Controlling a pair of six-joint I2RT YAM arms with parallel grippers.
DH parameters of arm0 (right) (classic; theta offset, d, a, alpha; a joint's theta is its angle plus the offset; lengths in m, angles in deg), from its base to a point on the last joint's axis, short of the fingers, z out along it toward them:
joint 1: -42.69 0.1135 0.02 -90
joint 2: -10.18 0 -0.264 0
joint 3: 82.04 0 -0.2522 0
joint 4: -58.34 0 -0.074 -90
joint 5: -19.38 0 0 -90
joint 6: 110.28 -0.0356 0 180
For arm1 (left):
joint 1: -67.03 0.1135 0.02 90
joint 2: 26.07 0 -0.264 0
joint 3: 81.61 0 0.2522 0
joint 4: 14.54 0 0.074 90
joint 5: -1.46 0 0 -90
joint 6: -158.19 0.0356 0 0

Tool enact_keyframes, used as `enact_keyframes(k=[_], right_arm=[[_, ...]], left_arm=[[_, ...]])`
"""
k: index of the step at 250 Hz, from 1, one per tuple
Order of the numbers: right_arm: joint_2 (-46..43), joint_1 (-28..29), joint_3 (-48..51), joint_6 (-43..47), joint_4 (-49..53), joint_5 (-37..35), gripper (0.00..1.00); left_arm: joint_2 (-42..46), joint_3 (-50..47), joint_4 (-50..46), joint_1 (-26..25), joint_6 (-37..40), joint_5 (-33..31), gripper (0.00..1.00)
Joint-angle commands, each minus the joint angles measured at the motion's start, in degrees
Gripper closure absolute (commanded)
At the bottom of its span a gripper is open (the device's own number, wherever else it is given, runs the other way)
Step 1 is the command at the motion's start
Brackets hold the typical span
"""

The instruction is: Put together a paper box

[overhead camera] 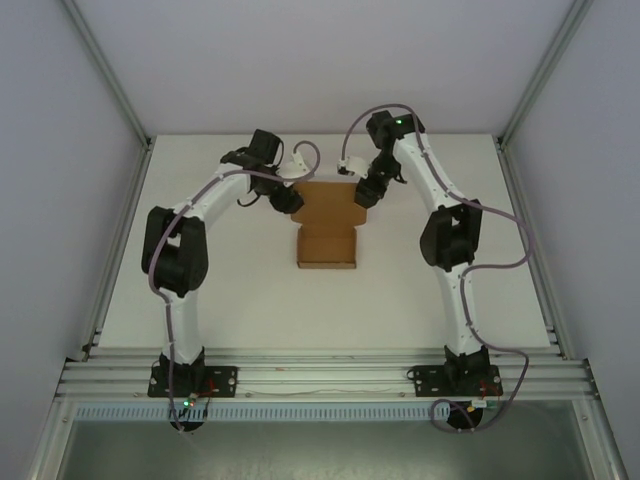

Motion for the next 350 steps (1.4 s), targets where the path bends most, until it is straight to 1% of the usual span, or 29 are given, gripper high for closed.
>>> enact_keyframes(k=[1, 14, 31, 49, 66, 87, 105, 108, 117, 137, 153, 173, 185, 202, 222, 232, 256, 280, 293, 315, 323, 335, 350], right_arm=[[-0.18, -0.25, -0.51, 1.19, 4.17, 1.01, 0.82], [-0.3, -0.15, -0.6, 0.59, 3.82, 0.87, 0.9], [-1.18, -0.11, -0.23, -2.15, 1.91, -0.01, 0.94], [-2.84, -0.13, 0.95, -8.56, -2.97, -1.82, 0.96], [-4.84, 0.02, 2.66, -12.06, -6.16, -3.11, 0.96], [-8.05, 0.64, 6.86, -17.1, -11.64, -4.88, 0.96], [-10.68, 1.44, 10.97, -21.34, -16.49, -8.0, 0.96], [-11.09, 1.55, 11.56, -21.97, -17.23, -8.54, 0.96], [-11.99, 1.82, 12.99, -22.51, -18.07, -8.99, 0.95], [-13.68, 1.98, 16.27, -20.1, -18.35, -7.85, 0.96], [-14.58, 2.07, 18.46, -19.47, -19.15, -8.98, 0.96], [-14.34, 2.07, 18.73, -24.86, -21.1, -12.22, 0.98], [-14.18, 2.61, 18.52, -28.86, -22.13, -14.82, 1.0], [-14.87, 4.38, 20.35, -31.99, -24.56, -17.5, 1.0], [-16.34, 6.14, 23.59, -37.72, -29.41, -20.06, 1.0], [-16.82, 6.63, 24.21, -41.1, -30.33, -19.82, 1.0], [-18.69, 7.44, 26.82, -49.19, -33.05, -19.0, 1.0], [-21.92, 8.41, 32.39, -53.61, -38.41, -16.9, 1.0], [-23.15, 9.02, 34.28, -53.86, -39.87, -15.87, 1.0], [-24.91, 9.29, 36.43, -54.11, -41.32, -16.04, 1.0], [-25.41, 9.25, 36.97, -54.43, -41.57, -17.52, 1.0], [-25.62, 9.14, 37.12, -54.87, -41.35, -20.31, 1.0], [-25.47, 9.18, 36.57, -53.47, -40.25, -21.34, 1.0]], left_arm=[[-0.49, 2.84, -5.78, 0.2, 2.16, 3.3, 0.74], [-0.12, 2.66, -4.29, 0.1, 0.95, 2.75, 1.0], [0.43, 2.56, -2.4, 0.11, -1.7, 1.38, 1.0], [1.66, 2.43, -0.5, -0.05, -5.26, 0.26, 1.0], [3.38, 0.93, 2.98, -0.37, -8.33, -0.59, 1.0], [5.68, -2.2, 7.83, -1.22, -12.04, -2.29, 1.0], [6.22, -4.05, 8.97, -2.35, -12.92, -2.3, 1.0], [7.69, -4.38, 9.12, -2.53, -13.06, -2.35, 1.0], [8.63, -5.26, 9.24, -3.38, -12.9, -2.35, 1.0], [10.66, -8.15, 9.46, -5.04, -10.39, -2.34, 1.0], [12.44, -11.72, 12.21, -5.41, -9.3, -2.43, 1.0], [13.25, -12.43, 14.04, -5.53, -13.7, -4.97, 1.0], [13.16, -12.13, 14.04, -5.59, -16.11, -4.58, 1.0], [13.06, -12.68, 14.76, -6.18, -18.09, -3.24, 1.0], [13.07, -14.38, 18.59, -7.48, -21.4, -2.78, 1.0], [12.68, -14.76, 20.45, -8.17, -23.72, -3.24, 1.0], [11.28, -15.2, 25.03, -8.92, -32.39, -9.3, 1.0], [10.21, -16.47, 29.56, -9.5, -40.27, -7.92, 1.0], [10.05, -16.5, 30.07, -10.55, -40.82, -6.14, 1.0], [11.29, -17.51, 30.88, -12.06, -39.24, -7.23, 1.0], [12.01, -18.16, 31.34, -12.21, -39.33, -8.46, 1.0], [13.01, -19.07, 31.94, -12.25, -39.38, -8.52, 1.0], [13.59, -19.17, 30.36, -12.2, -36.93, -6.59, 1.0]])
